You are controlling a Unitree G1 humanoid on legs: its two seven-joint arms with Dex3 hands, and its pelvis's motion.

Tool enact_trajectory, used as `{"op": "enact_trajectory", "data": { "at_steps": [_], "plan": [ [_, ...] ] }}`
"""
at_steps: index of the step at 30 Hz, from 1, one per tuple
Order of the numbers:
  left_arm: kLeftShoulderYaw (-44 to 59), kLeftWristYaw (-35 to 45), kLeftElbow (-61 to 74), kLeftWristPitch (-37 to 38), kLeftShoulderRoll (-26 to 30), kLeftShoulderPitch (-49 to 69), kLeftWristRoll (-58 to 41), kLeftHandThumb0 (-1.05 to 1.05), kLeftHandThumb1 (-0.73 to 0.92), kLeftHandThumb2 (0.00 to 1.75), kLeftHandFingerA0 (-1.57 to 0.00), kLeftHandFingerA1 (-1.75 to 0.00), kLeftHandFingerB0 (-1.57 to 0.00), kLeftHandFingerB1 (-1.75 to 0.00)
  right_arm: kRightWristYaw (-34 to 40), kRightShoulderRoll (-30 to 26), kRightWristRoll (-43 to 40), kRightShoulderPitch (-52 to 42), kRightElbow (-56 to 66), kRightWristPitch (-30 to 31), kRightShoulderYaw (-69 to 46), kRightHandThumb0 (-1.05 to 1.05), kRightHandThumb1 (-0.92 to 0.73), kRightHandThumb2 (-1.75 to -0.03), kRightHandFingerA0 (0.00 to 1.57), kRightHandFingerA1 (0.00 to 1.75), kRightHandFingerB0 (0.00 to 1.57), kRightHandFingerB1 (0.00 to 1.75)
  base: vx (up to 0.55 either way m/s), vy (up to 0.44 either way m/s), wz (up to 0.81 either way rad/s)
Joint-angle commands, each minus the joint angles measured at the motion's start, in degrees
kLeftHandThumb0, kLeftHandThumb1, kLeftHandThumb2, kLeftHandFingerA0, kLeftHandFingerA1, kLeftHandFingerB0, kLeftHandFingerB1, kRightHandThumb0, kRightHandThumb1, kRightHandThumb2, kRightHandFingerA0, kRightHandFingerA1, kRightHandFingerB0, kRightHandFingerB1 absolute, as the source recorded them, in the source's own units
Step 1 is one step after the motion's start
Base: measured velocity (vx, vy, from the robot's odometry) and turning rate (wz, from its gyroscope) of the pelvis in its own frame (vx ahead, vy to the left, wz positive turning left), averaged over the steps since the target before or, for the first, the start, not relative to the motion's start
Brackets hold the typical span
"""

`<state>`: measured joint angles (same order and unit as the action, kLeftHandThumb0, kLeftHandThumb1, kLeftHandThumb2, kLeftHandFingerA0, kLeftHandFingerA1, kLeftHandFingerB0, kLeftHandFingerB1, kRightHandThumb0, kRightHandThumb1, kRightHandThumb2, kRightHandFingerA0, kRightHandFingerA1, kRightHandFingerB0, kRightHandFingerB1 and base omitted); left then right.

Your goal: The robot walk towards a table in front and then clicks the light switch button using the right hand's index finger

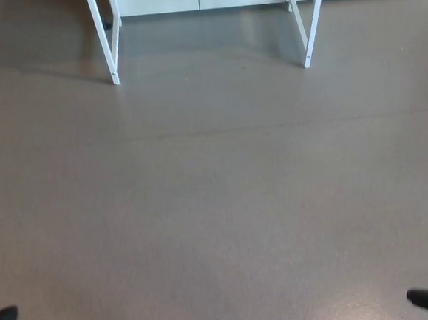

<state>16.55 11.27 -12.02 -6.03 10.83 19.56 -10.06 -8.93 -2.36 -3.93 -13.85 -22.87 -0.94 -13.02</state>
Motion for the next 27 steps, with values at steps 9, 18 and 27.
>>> {"op": "enact_trajectory", "data": {
  "at_steps": [9,18,27],
  "plan": [
    [2.4,5.4,4.7,-8.1,0.0,2.9,-7.9,-0.11,0.45,0.89,-0.38,-0.60,-0.21,-0.51,-3.7,0.6,-6.3,-2.9,2.7,-1.3,-1.9,-0.44,-0.24,-0.56,0.96,0.56,0.68,0.50,0.00,0.000,0.00],
    [1.8,5.3,5.3,-8.4,0.3,3.6,-7.6,-0.13,0.45,0.89,-0.37,-0.59,-0.22,-0.51,-3.9,0.2,-6.2,-3.7,2.4,-2.0,-1.1,-0.46,-0.25,-0.58,0.96,0.56,0.69,0.50,0.00,0.000,0.00],
    [1.7,5.7,5.1,-8.1,0.7,3.8,-7.5,-0.13,0.45,0.89,-0.37,-0.59,-0.22,-0.52,-4.2,-0.2,-6.0,-4.1,1.7,-3.2,-0.5,-0.47,-0.24,-0.58,0.96,0.56,0.70,0.50,0.03,-0.010,-0.02]
  ]
}}
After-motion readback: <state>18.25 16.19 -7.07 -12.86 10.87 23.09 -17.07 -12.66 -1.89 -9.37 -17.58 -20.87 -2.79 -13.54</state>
